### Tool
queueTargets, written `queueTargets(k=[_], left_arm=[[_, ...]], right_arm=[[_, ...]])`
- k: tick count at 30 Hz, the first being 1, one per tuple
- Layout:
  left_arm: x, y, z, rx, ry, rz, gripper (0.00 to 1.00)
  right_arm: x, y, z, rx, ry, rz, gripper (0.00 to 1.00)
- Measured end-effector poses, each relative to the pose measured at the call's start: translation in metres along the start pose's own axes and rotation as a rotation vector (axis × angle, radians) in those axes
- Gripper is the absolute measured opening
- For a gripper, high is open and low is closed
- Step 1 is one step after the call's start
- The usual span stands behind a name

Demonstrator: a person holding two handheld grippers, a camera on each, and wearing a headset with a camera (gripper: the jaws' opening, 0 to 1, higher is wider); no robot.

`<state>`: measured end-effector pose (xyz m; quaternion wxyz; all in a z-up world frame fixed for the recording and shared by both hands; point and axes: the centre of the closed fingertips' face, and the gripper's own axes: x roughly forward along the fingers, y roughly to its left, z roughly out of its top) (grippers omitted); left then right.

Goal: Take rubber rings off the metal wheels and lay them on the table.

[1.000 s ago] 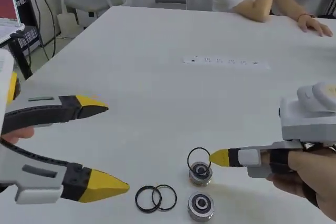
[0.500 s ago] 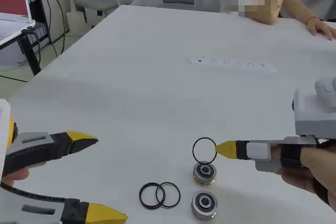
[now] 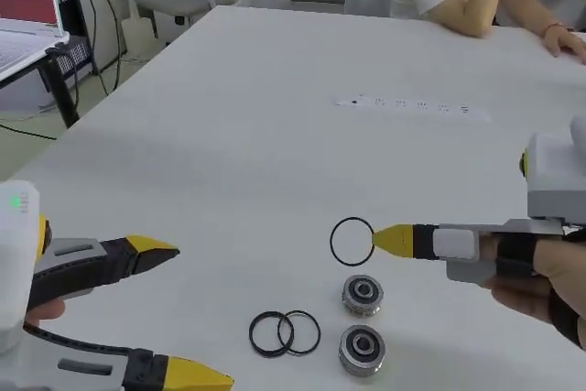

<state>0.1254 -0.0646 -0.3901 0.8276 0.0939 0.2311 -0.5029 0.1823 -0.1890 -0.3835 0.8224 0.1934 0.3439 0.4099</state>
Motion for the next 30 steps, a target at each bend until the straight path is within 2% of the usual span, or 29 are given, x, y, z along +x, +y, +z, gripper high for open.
queueTargets(k=[9,16,24,30], left_arm=[[0.000,-0.001,-0.001,-0.003,-0.006,-0.005,0.80],[0.000,0.000,-0.003,-0.006,0.002,-0.009,0.80],[0.000,0.000,-0.004,-0.005,0.011,-0.007,0.80],[0.000,0.000,-0.005,-0.006,0.015,-0.008,0.80]], right_arm=[[0.017,0.019,-0.017,-0.035,0.072,0.045,0.00],[0.029,0.028,-0.035,-0.058,0.139,0.066,0.00],[0.040,0.029,-0.055,-0.094,0.213,0.064,0.00],[0.044,0.026,-0.064,-0.107,0.248,0.058,0.00]])
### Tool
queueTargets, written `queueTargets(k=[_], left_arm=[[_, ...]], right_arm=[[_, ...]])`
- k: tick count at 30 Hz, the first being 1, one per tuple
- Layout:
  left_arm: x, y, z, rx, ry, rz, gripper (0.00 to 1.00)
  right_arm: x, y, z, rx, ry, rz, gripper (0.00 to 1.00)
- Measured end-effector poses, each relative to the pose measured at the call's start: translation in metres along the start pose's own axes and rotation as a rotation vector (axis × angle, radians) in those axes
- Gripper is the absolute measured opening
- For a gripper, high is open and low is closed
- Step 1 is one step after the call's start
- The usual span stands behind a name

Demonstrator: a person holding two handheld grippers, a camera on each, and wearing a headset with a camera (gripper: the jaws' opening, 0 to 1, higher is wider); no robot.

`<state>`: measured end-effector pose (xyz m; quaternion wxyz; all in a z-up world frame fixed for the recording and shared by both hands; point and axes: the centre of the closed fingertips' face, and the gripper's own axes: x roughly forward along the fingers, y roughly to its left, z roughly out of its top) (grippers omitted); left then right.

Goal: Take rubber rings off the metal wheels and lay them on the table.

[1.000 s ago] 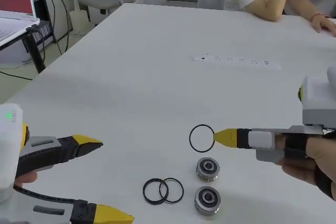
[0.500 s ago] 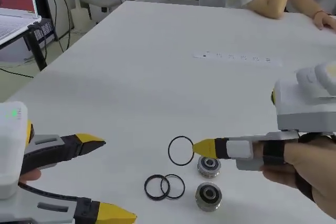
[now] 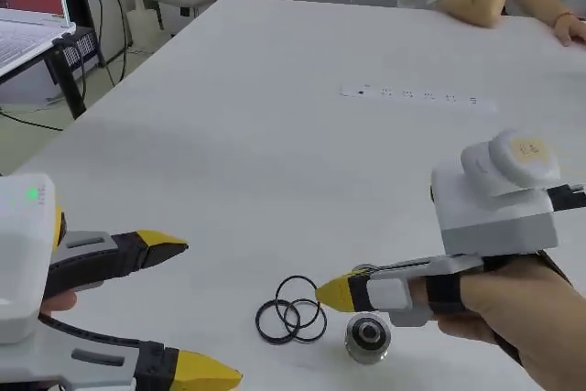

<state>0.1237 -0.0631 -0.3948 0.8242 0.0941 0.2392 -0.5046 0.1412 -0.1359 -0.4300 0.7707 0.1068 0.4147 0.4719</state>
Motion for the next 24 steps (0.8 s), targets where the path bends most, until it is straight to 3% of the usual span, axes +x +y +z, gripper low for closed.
queueTargets(k=[12,24], left_arm=[[0.000,0.000,-0.002,-0.001,0.004,-0.005,0.80],[0.002,-0.003,-0.001,-0.011,-0.004,-0.013,0.79]], right_arm=[[0.006,-0.019,-0.017,0.002,0.060,-0.041,0.00],[0.006,-0.029,-0.017,0.021,0.051,-0.068,0.00]])
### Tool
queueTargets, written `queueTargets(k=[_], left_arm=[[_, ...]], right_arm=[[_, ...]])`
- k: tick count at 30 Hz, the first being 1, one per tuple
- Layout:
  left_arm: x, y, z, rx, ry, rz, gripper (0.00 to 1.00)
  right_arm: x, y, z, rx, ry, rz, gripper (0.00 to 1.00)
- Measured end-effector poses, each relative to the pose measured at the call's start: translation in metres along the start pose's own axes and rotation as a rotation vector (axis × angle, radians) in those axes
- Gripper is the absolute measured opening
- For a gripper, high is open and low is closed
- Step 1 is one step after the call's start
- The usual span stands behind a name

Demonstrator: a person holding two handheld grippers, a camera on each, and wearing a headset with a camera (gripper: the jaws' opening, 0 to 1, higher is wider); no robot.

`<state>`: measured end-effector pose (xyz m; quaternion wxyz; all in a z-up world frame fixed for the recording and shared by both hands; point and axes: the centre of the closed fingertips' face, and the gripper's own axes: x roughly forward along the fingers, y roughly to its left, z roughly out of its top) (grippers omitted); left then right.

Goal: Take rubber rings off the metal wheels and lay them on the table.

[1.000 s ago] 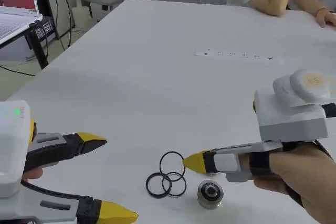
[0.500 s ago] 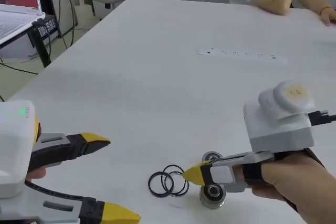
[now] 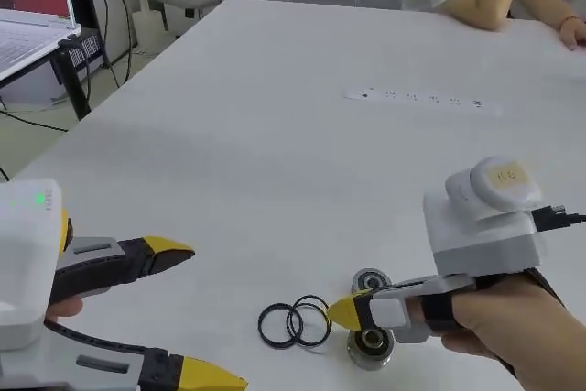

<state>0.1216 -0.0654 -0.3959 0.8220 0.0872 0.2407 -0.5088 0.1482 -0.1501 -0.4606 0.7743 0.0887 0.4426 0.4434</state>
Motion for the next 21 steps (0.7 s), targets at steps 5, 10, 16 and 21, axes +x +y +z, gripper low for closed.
queueTargets(k=[5,10,16,21], left_arm=[[0.0002,-0.0007,0.0000,0.001,0.001,0.000,0.78],[0.0003,-0.0009,-0.0004,0.003,0.004,-0.001,0.78],[0.0005,-0.0010,-0.0008,0.002,0.007,-0.001,0.78],[0.0007,-0.0009,-0.0014,0.005,0.011,-0.001,0.78]], right_arm=[[0.0019,0.0012,0.0008,-0.005,-0.004,0.003,0.00],[0.0021,0.0013,0.0025,0.004,-0.015,0.009,0.00],[0.0020,0.0049,0.0057,0.015,-0.029,0.025,0.00],[0.0051,0.0026,0.0007,0.009,-0.009,0.016,0.00]])
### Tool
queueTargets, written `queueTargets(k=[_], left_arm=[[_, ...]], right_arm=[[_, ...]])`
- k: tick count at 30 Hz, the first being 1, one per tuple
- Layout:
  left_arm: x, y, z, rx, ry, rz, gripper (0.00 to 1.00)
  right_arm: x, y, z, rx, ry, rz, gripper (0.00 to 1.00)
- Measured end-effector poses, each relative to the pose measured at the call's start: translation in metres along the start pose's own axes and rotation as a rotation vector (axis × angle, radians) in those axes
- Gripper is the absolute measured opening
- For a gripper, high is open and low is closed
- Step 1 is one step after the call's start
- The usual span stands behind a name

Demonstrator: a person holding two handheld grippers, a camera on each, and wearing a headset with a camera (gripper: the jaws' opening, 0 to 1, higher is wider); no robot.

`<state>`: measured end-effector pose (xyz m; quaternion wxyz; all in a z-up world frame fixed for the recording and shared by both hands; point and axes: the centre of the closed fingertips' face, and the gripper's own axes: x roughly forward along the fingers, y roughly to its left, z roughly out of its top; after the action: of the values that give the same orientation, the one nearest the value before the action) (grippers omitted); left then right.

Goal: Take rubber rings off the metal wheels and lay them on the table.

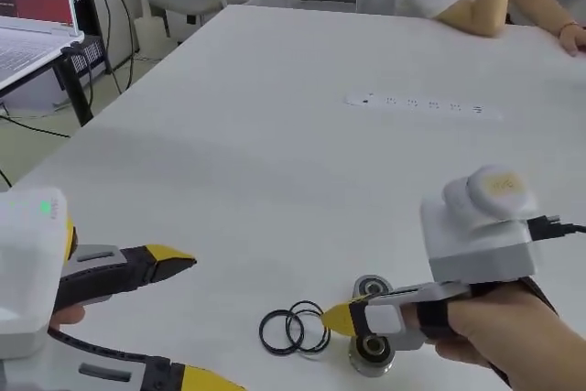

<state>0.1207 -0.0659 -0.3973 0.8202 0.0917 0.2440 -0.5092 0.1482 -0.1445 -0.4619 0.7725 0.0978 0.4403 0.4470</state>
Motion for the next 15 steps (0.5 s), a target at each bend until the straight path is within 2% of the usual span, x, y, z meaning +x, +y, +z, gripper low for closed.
queueTargets(k=[15], left_arm=[[0.000,0.000,0.001,-0.007,-0.006,0.002,0.77]], right_arm=[[0.003,-0.011,-0.004,-0.009,0.018,-0.056,0.00]])
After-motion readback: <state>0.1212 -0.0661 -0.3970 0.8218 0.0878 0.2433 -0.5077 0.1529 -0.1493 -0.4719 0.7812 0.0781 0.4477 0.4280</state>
